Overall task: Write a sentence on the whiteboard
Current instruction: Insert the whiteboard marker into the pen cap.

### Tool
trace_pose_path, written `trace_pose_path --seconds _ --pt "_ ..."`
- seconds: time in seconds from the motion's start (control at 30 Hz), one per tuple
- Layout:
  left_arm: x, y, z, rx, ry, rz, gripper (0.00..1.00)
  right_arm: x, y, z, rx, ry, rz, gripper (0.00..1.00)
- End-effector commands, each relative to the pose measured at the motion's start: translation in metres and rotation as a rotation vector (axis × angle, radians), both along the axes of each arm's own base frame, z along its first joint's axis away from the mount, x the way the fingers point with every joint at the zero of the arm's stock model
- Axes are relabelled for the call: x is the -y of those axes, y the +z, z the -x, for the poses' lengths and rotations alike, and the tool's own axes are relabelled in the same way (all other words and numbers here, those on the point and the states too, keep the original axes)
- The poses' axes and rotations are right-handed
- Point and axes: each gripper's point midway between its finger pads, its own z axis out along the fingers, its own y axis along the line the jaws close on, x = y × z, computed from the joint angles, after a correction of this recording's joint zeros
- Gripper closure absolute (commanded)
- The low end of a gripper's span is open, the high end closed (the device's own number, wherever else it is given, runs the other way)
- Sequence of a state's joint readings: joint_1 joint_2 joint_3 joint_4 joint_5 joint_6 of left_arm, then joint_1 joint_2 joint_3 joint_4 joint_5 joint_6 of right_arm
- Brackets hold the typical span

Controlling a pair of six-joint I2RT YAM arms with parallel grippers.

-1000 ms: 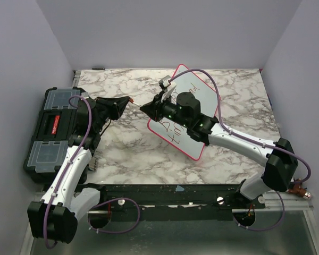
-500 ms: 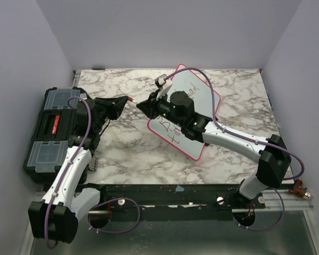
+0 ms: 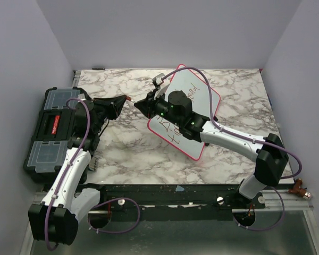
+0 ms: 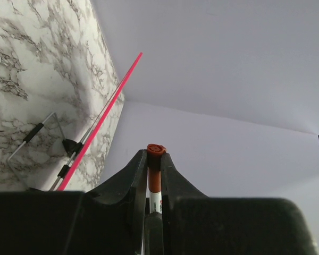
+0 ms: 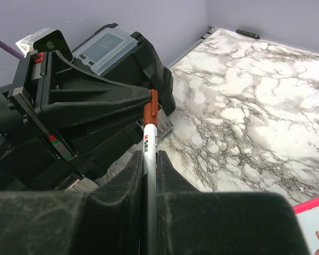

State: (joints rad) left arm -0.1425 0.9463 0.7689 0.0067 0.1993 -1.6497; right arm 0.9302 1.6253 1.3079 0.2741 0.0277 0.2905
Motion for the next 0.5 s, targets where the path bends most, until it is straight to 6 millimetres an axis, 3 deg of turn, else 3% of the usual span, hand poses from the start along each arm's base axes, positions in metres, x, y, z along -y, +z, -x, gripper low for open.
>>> trace_pose_path --seconds 0.0,0.47 --pt "0.0211 0.0183 0.0156 0.034 -0.128 0.042 1.0 -0.0025 -0.0007 -0.0119 0.062 -0.011 0.029 0.99" --pt "0.0215 0.022 0.0226 0.024 -0.142 0.007 1.0 -0.0079 0.0015 -0.0097 0.181 0.053 0.106 0.99"
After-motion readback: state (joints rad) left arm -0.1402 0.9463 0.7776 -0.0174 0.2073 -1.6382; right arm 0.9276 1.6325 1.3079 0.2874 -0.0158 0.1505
